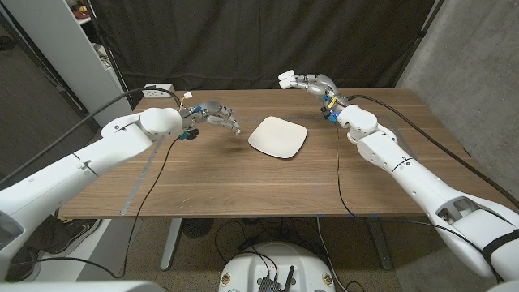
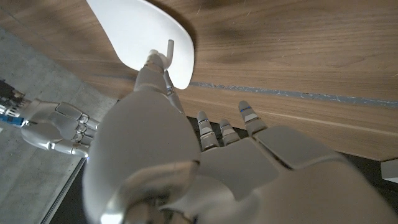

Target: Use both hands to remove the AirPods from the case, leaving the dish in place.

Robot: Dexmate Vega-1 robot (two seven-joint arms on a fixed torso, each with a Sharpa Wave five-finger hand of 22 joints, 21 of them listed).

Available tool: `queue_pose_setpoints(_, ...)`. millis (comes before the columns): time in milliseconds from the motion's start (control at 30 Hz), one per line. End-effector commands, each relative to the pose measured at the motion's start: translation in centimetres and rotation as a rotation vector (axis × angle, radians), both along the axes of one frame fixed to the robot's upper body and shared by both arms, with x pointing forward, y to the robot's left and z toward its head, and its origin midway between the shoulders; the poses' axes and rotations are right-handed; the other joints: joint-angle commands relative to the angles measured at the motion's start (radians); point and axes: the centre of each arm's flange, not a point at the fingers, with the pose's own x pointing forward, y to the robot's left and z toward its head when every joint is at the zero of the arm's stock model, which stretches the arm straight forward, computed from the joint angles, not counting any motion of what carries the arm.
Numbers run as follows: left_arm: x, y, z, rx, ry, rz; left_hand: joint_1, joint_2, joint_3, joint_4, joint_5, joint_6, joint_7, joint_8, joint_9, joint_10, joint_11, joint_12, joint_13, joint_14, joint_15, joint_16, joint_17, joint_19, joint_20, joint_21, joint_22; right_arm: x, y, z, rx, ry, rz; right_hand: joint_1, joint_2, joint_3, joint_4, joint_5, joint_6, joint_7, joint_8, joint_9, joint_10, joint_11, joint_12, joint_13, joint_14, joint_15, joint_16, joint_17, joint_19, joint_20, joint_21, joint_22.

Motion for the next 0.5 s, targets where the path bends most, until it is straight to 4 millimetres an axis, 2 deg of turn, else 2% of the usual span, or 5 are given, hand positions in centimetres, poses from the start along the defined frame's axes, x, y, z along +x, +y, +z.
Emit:
queue_pose_setpoints(33,-0.6,-0.2,-0.5,0.194,0.061,0.107,0.008,0.001,-0.005,-0.001,-0.005,0.003,0.002,-0.001,0.105,-0.008,-0.003,-0.004,-0.003,-0.012,0.002,-0.001,0.002,-0.007,0.007,-0.007,0.001,0.8,-0.2,-0.1,-0.016,0.041,0.016,0.010,0.007,-0.002,-0.004,0.006,0.080,-0.071,0.009,0.206,-0.004,0.002,-0.002,0.003,-0.002,-0.077,-0.002,0.004,0.006,0.001,0.000,0.002)
queue_pose_setpoints(333,-1.2,-0.4,-1.0,0.291,0.037,0.174,0.010,0.001,-0.008,0.001,-0.007,0.005,-0.003,-0.003,0.106,-0.006,-0.008,-0.001,-0.009,-0.009,0.002,0.003,0.001,-0.004,0.008,-0.007,0.001,1.1,-0.8,-0.2,-0.014,0.062,0.027,0.011,0.007,-0.002,-0.004,0.009,0.080,-0.072,0.009,0.208,-0.009,0.001,-0.006,0.003,-0.007,-0.077,-0.004,0.005,0.005,-0.001,-0.001,0.002)
queue_pose_setpoints(500,-1.1,-1.1,-1.5,0.378,0.007,0.225,0.011,-0.001,-0.013,0.004,-0.009,0.012,-0.009,-0.006,0.102,-0.022,-0.009,-0.005,-0.015,-0.040,0.018,-0.003,0.001,-0.011,0.005,-0.012,0.001,1.2,-0.9,-0.1,-0.015,0.065,0.028,0.011,0.007,-0.002,-0.004,0.010,0.081,-0.072,0.009,0.208,-0.009,0.001,-0.007,0.003,-0.009,-0.076,-0.005,0.005,0.003,0.000,-0.002,0.002)
